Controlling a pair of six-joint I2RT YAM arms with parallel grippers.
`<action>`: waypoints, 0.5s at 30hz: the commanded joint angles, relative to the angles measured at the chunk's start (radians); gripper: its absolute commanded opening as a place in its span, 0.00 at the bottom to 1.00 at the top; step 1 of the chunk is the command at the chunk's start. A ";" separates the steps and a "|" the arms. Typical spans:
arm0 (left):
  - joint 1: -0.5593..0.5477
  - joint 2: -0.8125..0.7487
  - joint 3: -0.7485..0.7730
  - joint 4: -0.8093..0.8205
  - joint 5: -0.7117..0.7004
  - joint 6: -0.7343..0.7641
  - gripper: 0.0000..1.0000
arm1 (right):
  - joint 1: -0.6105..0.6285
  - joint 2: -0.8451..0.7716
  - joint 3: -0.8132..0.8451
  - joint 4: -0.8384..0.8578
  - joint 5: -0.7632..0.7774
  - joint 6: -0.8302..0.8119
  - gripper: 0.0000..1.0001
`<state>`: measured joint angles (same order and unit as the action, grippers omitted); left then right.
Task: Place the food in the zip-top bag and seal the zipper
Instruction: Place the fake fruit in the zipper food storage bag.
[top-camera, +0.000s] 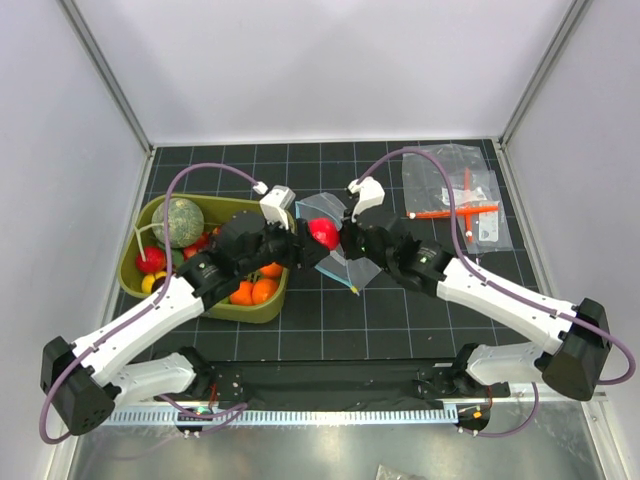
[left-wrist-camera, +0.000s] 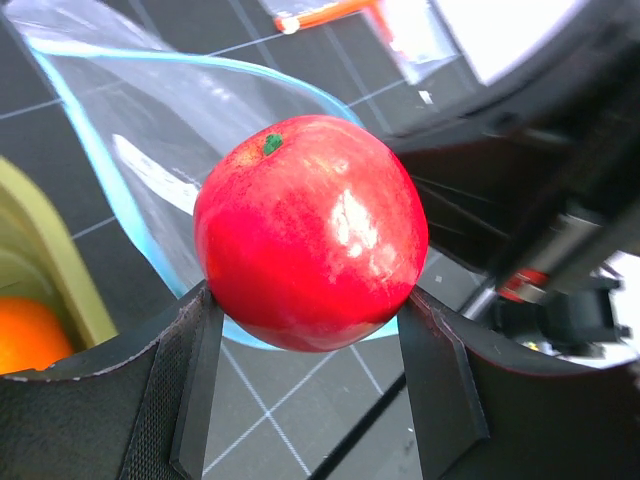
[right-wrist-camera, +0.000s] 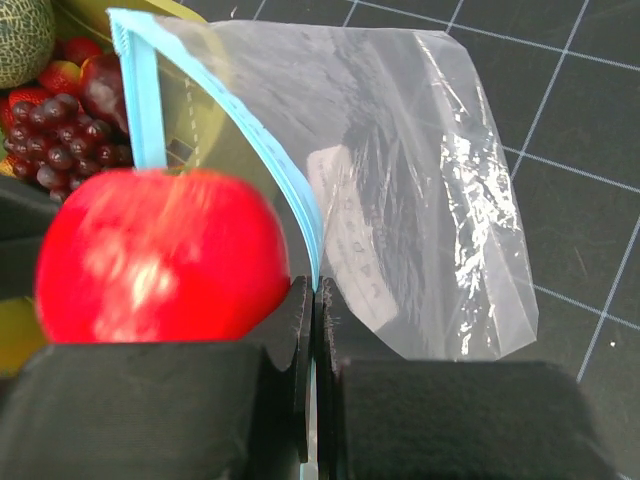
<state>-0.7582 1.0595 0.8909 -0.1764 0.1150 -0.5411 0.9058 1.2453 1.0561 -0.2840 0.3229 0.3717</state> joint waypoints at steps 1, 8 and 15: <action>-0.003 0.023 0.048 -0.015 -0.077 0.009 0.40 | 0.004 -0.046 0.002 0.063 -0.025 0.004 0.01; -0.004 0.013 0.048 -0.046 -0.143 0.013 0.77 | 0.004 -0.041 0.002 0.062 -0.018 0.010 0.01; -0.004 -0.004 0.040 -0.048 -0.133 0.018 0.95 | 0.004 -0.059 -0.008 0.062 0.008 0.019 0.01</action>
<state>-0.7582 1.0828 0.8989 -0.2333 -0.0067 -0.5385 0.9039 1.2270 1.0485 -0.2687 0.3122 0.3771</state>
